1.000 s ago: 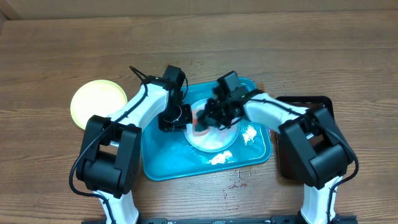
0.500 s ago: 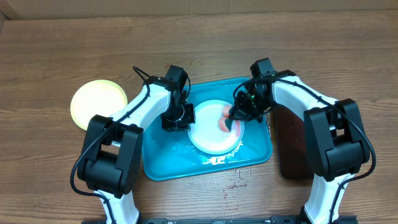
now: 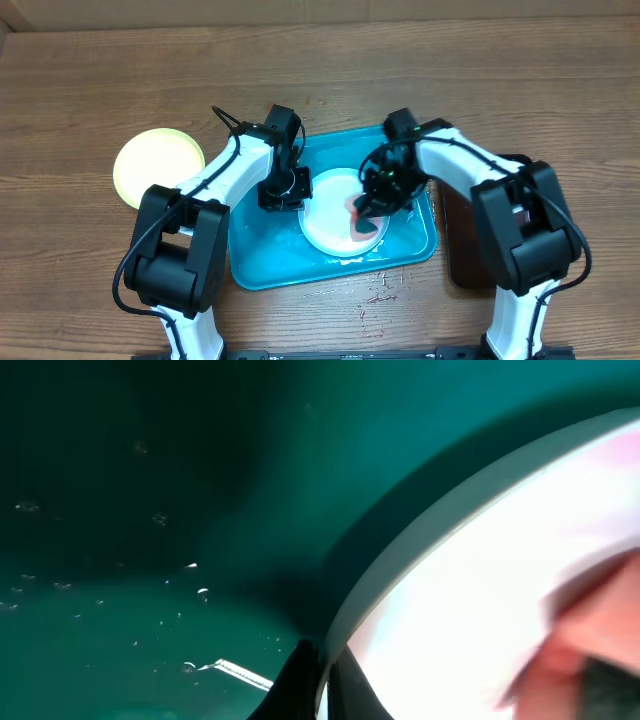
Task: Clean dirty plates on tray and stack at the side
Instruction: 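Scrub the red stain off the white plate with the sponge, left gripper holding it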
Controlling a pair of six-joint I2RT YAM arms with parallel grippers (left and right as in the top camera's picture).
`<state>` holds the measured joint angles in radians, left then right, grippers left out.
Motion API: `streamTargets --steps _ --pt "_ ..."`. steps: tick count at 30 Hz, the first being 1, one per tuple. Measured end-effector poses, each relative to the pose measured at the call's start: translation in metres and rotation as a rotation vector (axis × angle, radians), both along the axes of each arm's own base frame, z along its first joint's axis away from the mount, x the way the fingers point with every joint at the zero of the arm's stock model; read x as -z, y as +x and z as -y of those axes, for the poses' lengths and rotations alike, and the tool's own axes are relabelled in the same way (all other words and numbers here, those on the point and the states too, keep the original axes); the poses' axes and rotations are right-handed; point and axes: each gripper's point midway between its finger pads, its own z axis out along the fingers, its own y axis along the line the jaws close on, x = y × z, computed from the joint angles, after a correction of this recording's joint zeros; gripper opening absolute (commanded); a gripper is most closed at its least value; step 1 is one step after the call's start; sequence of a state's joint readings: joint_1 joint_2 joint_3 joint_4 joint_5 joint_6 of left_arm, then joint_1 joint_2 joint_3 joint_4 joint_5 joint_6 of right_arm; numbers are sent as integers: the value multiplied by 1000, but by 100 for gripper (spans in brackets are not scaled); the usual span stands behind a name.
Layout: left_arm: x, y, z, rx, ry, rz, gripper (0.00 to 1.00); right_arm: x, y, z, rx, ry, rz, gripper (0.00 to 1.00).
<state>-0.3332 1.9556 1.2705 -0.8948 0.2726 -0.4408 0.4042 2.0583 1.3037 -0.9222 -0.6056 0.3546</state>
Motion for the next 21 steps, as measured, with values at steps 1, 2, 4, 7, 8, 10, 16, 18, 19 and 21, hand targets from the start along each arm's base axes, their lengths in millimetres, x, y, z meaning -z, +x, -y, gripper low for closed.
streamTargets --steps 1,2,4,7,8,10,16,18,19,21 --pt "0 0 -1 0 3 0 4 0 -1 -7 -7 10 5 4" --pt "0 0 -1 -1 4 0 4 0 -3 -15 -16 20 14 4" --pt "0 0 -1 -1 4 -1 4 0 -7 -32 -34 36 25 4" --pt "0 0 -2 -2 8 -1 4 0 -6 -49 -33 48 55 4" --pt "0 0 -2 -2 8 -1 4 -1 -5 -52 -26 51 59 4" --pt "0 0 -2 -2 9 -1 5 0 -7 -58 -10 58 49 4" --pt "0 0 -3 -2 12 0 4 2 -4 -64 50 48 38 4" --pt "1 1 -3 -2 15 3 4 4 -1 -63 68 31 44 4" --pt "1 1 -3 -2 15 4 5 5 1 -62 79 21 47 4" --pt "1 1 -3 -3 15 6 4 5 3 -59 95 7 49 4"
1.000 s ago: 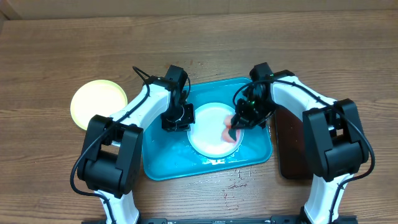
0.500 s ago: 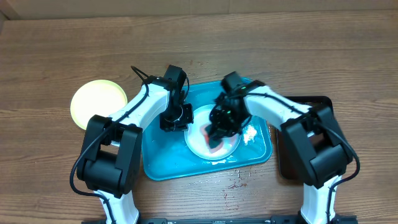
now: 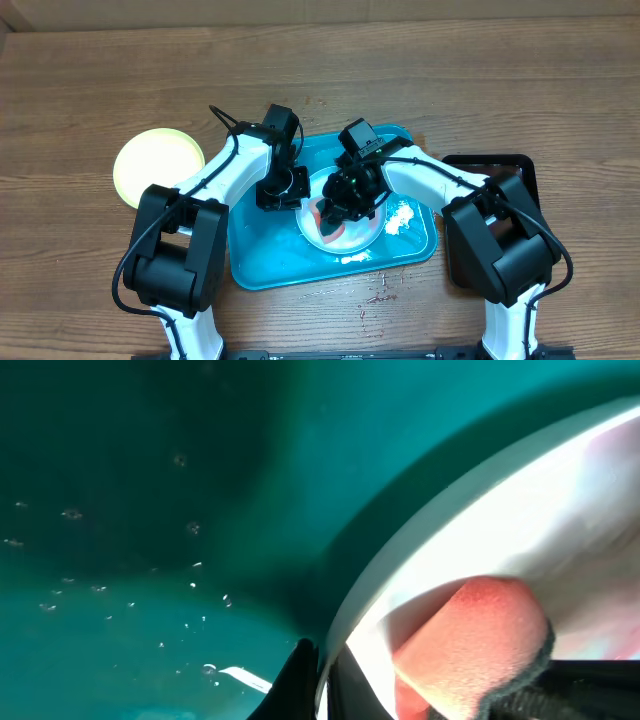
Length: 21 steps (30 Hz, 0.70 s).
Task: Clean dirty plates on tray and stack at the side
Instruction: 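Scrub the red stain off the white plate with the sponge, left gripper holding it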
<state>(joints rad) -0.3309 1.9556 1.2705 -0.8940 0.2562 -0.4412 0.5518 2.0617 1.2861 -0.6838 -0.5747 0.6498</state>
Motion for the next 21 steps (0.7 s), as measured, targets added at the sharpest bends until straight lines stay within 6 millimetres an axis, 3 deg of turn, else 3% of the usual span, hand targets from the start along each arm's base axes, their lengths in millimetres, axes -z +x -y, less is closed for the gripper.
streamTargets --steps 4,10,14,21 --pt "-1 1 3 1 -16 2 4 0 12 14 48 -23 3 4" --pt "-1 1 9 0 -42 -1 4 0 40 69 188 -91 -31 4" --pt "-1 1 9 -1 -44 -2 4 0 48 100 238 -128 -49 4" --pt "-1 1 9 -1 -46 -2 4 -1 45 111 205 -176 -41 4"
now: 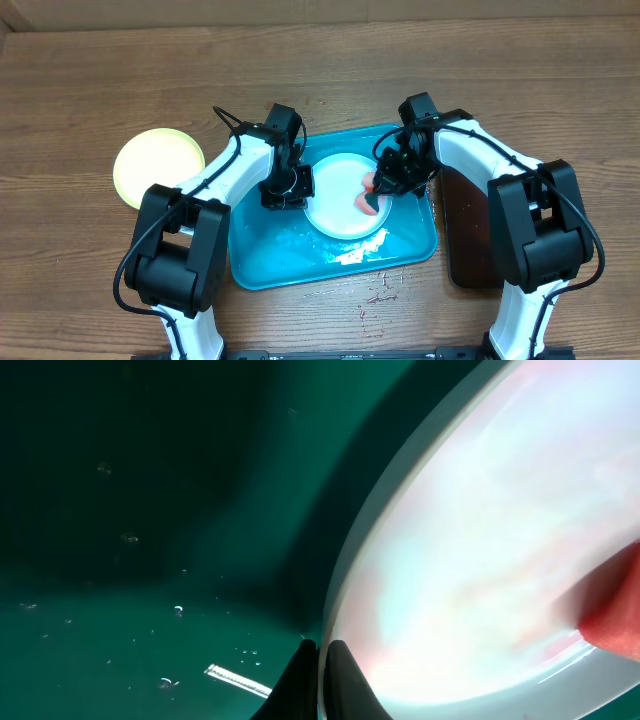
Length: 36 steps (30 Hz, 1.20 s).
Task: Clean dirty plates on tray and stack at the side
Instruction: 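Scrub the red stain off the white plate with the sponge, left gripper holding it, then lift the sponge away and place it on the brown tray with the right gripper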
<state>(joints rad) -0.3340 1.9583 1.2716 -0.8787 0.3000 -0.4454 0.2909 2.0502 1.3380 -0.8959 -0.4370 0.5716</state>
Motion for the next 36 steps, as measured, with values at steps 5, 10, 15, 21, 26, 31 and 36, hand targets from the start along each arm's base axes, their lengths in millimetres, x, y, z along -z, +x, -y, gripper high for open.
streamTargets --steps 5,10,15,21,26,31,36 --pt "-1 0 2 0 -12 -1 4 0 -11 6 -52 -42 -22 4" --pt "-1 -1 2 0 -14 -5 4 -2 -25 3 -193 -21 -15 4" --pt "0 -2 0 0 -1 -11 4 -4 -40 -15 -300 70 -14 4" --pt "0 -3 -3 -2 10 -13 4 -4 -53 -65 -381 180 26 4" --pt "0 -3 -3 -2 10 -13 4 -5 -50 -100 -394 242 86 4" --pt "0 -4 -3 -2 11 -16 4 -3 -46 -101 -362 223 85 4" --pt "0 -3 -3 -2 10 -14 4 -7 -33 -78 -337 80 78 4"
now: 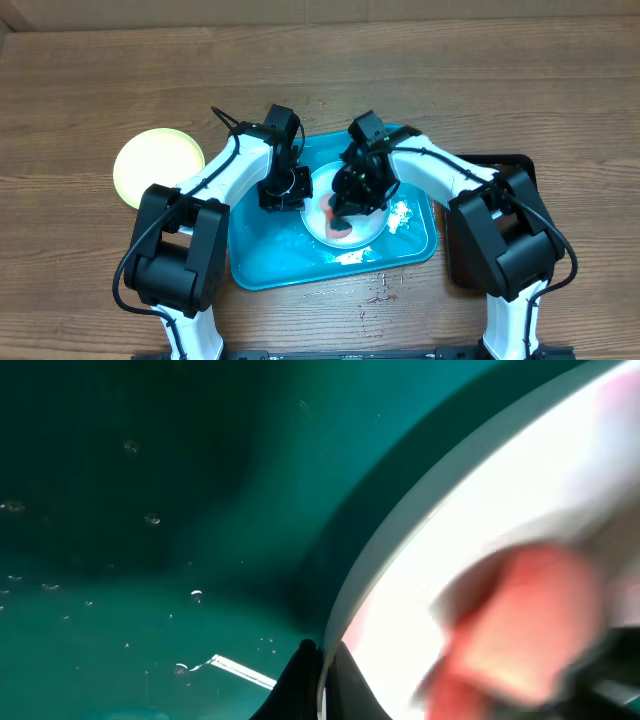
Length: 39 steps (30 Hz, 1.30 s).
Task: Clean dirty plates on tray and stack at the side
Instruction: 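Lift the sponge away and place it on the brown tray with the right gripper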
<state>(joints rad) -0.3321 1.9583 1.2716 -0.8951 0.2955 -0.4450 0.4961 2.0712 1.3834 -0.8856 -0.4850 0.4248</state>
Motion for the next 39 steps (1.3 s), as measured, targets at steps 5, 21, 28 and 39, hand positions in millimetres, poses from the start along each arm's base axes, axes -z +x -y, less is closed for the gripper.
streamTargets --steps 5,21,28,39 --pt "0 1 0 0 -1 4 4 -24 35 43 51 -214 91 4" --pt "1 9 3 15 -15 41 4 -98 49 179 347 -559 110 4" --pt "1 9 3 18 -16 41 4 -90 48 246 515 -607 36 4" --pt "1 8 5 94 -33 59 4 -45 29 270 577 -560 -56 4"
